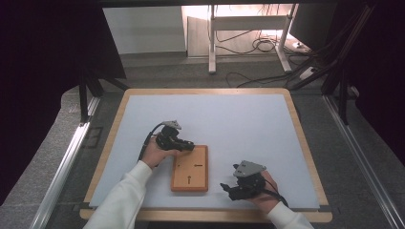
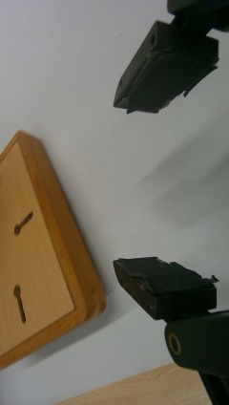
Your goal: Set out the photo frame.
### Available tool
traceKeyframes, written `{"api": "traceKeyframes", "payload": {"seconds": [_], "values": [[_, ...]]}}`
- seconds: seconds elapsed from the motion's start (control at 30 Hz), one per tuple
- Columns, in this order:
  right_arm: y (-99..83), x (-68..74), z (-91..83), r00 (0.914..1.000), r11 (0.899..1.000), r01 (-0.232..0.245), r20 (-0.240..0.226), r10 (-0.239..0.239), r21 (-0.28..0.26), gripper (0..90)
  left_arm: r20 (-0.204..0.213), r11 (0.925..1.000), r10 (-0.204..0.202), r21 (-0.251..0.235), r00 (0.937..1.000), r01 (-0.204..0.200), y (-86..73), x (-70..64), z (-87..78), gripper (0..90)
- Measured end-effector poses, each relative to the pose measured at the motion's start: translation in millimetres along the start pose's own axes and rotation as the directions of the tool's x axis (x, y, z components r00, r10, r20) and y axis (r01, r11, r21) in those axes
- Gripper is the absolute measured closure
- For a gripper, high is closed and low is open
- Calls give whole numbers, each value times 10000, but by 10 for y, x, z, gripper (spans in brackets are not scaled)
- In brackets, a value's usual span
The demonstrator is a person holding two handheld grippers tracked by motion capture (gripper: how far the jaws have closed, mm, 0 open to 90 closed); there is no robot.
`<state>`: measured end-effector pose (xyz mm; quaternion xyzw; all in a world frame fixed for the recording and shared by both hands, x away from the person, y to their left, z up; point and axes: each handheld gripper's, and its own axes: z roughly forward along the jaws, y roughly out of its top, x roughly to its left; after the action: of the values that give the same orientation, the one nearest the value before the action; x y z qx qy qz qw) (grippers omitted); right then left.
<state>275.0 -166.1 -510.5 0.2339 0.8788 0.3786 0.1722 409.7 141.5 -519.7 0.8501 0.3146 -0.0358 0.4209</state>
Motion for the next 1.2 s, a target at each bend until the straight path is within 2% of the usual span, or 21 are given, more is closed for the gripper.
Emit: {"api": "traceKeyframes", "payload": {"seconds": [0.17,0.2,0.23,0.33,0.43,0.5,0.53,0.57,0.77,1.1,1.2], "values": [[103,226,117,9979,9983,574,-306,-570,121,174,43,10000,-24,52,10000,24,7,8,1,810],[137,321,175,9953,9953,937,-278,-930,232,158,70,10000,-38,57,10000,38,9,13,2,810],[137,321,175,9953,9953,937,-278,-930,232,158,70,10000,-38,57,10000,38,9,13,2,810],[192,423,249,9906,9902,1368,-75,-1366,281,150,112,10000,-72,63,9999,72,15,22,3,810],[233,477,308,9904,9896,1379,-20,-1380,399,149,162,9999,-153,69,9998,152,17,28,5,810],[245,518,361,9863,9851,1648,11,-1650,487,146,177,9999,-134,95,9998,133,20,33,4,810],[259,571,410,9816,9801,1895,118,-1905,585,141,182,9998,-169,97,9997,168,19,31,4,809],[259,571,410,9816,9801,1895,118,-1905,585,141,192,9999,-150,69,9997,148,18,33,6,809],[316,687,513,9641,9646,2534,624,-2580,730,141,185,9999,-141,81,9997,139,18,30,8,807],[339,702,570,9572,9610,2660,976,-2726,751,143,275,9996,-265,57,9993,263,16,46,7,806],[340,717,565,9496,9567,2851,1187,-2903,585,148,232,9996,-270,43,9994,269,18,48,7,810]]}}
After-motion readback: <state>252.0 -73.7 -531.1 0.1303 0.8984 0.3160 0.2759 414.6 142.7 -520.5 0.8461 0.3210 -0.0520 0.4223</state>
